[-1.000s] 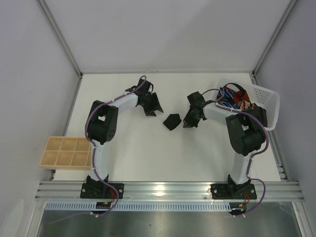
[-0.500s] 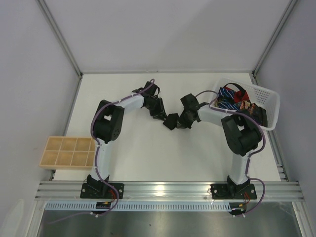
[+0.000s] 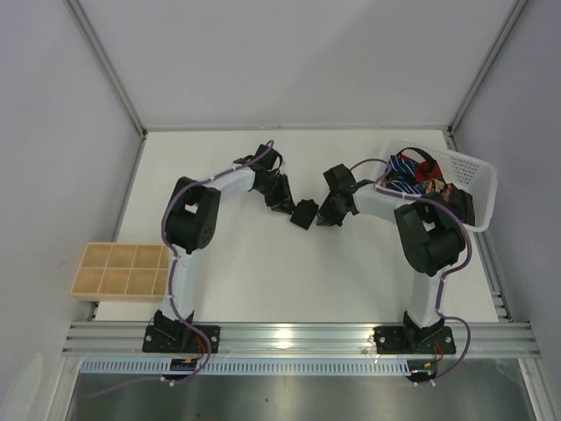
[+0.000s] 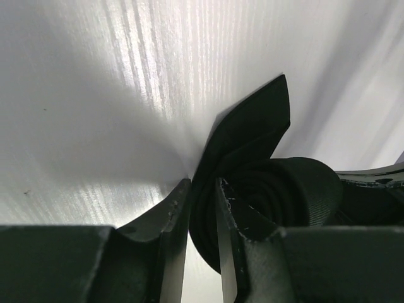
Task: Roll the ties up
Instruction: Roll the tie
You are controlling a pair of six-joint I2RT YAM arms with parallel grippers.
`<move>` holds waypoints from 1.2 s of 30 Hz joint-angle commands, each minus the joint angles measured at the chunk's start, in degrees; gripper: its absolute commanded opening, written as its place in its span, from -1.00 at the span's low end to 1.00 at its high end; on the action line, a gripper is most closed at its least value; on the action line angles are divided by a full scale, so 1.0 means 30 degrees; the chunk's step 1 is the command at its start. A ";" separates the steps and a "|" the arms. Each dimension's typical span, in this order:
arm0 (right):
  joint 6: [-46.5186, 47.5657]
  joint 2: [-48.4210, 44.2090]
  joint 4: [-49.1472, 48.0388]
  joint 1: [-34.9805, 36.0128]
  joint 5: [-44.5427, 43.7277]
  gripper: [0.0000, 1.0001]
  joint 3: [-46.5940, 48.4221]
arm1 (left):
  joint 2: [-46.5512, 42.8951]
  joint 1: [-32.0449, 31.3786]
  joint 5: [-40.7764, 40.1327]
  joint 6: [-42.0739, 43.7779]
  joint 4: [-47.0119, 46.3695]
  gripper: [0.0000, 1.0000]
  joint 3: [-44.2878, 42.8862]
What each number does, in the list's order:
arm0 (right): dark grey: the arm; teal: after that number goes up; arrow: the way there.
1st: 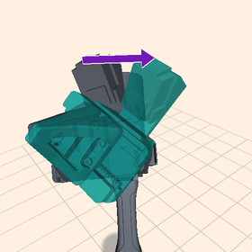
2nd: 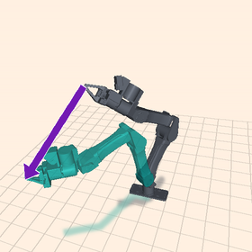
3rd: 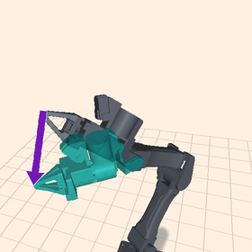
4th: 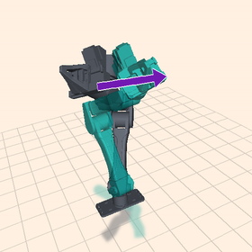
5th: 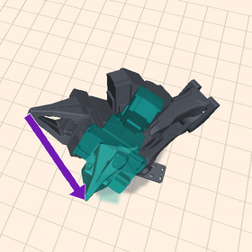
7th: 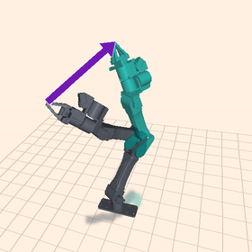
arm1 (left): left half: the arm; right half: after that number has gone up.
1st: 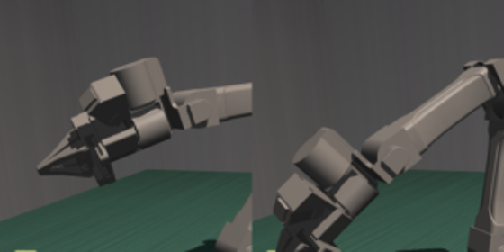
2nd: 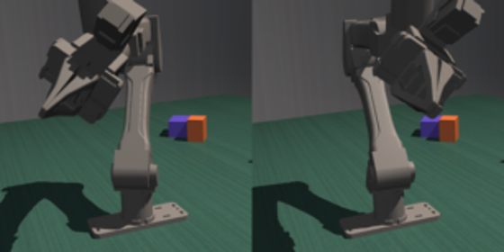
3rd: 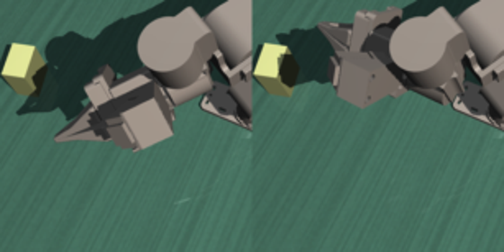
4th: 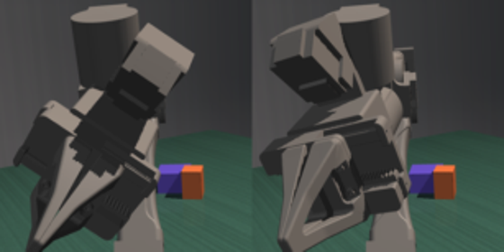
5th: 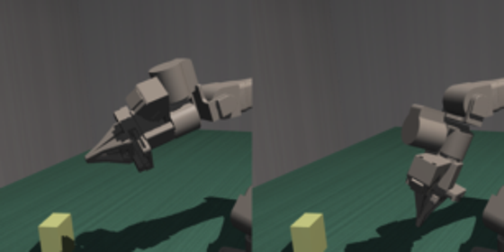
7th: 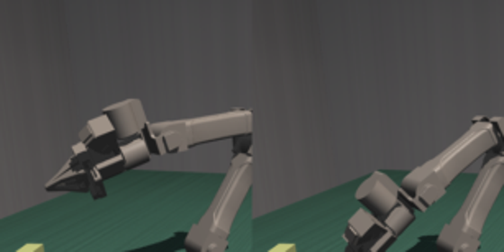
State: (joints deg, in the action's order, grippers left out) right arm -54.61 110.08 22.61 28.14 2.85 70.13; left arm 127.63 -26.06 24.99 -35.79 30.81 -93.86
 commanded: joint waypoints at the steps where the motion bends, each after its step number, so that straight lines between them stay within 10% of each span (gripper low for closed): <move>1: 0.1237 -0.1069 0.0666 -0.0210 -0.0629 -1.00 -0.0377 | -0.0005 0.0513 -0.1270 0.0913 0.0745 -0.42 -0.0411; 18: 1.0377 -0.0666 0.4357 -0.2343 0.3055 -0.92 0.6268 | -0.8146 0.1921 -0.0893 0.0946 -0.2031 0.13 0.5971; 36: 0.9560 0.5551 0.1984 -0.2818 0.8570 -0.96 0.9320 | -1.4476 0.1804 0.1513 -0.1458 -0.4380 0.15 1.2274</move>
State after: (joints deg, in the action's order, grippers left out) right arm -25.41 126.98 30.13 20.03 26.37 96.66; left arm 87.55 -20.38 27.75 -39.00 20.29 -58.02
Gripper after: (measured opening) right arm 0.029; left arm 0.571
